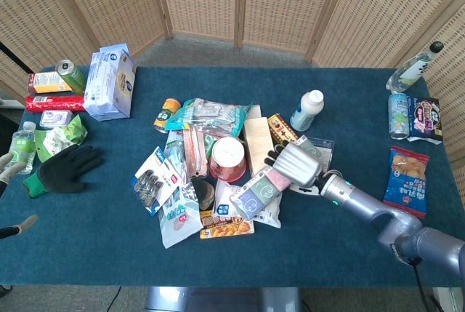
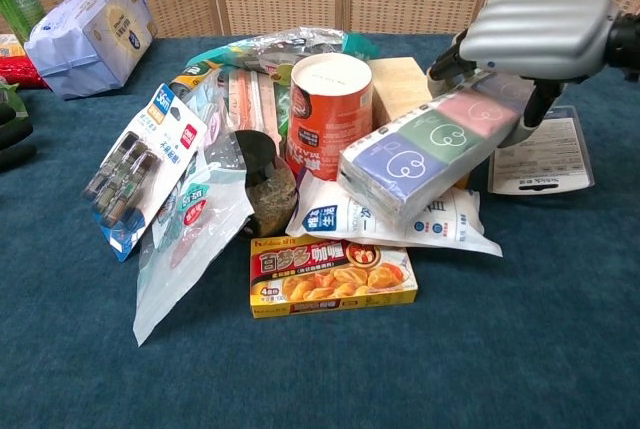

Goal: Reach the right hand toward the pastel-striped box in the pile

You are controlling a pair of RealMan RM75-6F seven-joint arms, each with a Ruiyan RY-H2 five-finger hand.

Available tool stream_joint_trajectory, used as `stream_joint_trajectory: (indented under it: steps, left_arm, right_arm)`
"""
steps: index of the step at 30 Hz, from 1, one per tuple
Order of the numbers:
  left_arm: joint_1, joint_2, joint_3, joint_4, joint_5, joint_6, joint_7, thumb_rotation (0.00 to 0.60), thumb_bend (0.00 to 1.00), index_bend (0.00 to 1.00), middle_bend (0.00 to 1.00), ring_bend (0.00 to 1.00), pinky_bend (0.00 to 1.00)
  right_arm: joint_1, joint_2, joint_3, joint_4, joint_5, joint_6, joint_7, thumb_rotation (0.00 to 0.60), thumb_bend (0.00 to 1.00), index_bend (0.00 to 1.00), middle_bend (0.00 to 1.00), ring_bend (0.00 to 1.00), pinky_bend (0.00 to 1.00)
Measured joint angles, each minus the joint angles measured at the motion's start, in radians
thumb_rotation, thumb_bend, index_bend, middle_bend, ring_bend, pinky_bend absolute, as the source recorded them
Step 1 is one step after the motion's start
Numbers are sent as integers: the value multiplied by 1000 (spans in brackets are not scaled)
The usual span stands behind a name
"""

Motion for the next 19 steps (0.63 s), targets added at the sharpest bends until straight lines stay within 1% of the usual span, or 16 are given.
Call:
stream_joint_trajectory:
  steps: [5, 8, 11, 15, 19]
  left_arm:
    - [-2, 0, 2, -3, 8, -3, -5, 600, 0, 168, 0, 0, 0]
    - [-3, 0, 5, -5, 16, -5, -9, 600, 0, 167, 0, 0, 0]
    - [-3, 1, 8, -7, 22, -5, -15, 600, 0, 167, 0, 0, 0]
    - [-1, 4, 10, -9, 26, -1, -22, 600, 0, 167, 0, 0, 0]
    - [3, 7, 13, -11, 34, 4, -26, 600, 0, 167, 0, 0, 0]
  right_arm:
    - [-13, 87, 0, -64, -1, 33, -21, 600, 0, 639, 753, 472, 536]
    - [-19, 162, 10, -126, 5, 49, -44, 600, 1, 641, 754, 474, 536]
    - [-22, 242, 27, -201, 19, 59, -67, 600, 1, 641, 755, 474, 536]
    - [-21, 349, 64, -307, 50, 63, -92, 600, 1, 641, 754, 473, 536]
    - [-19, 416, 104, -393, 95, 60, -97, 600, 1, 641, 754, 473, 536]
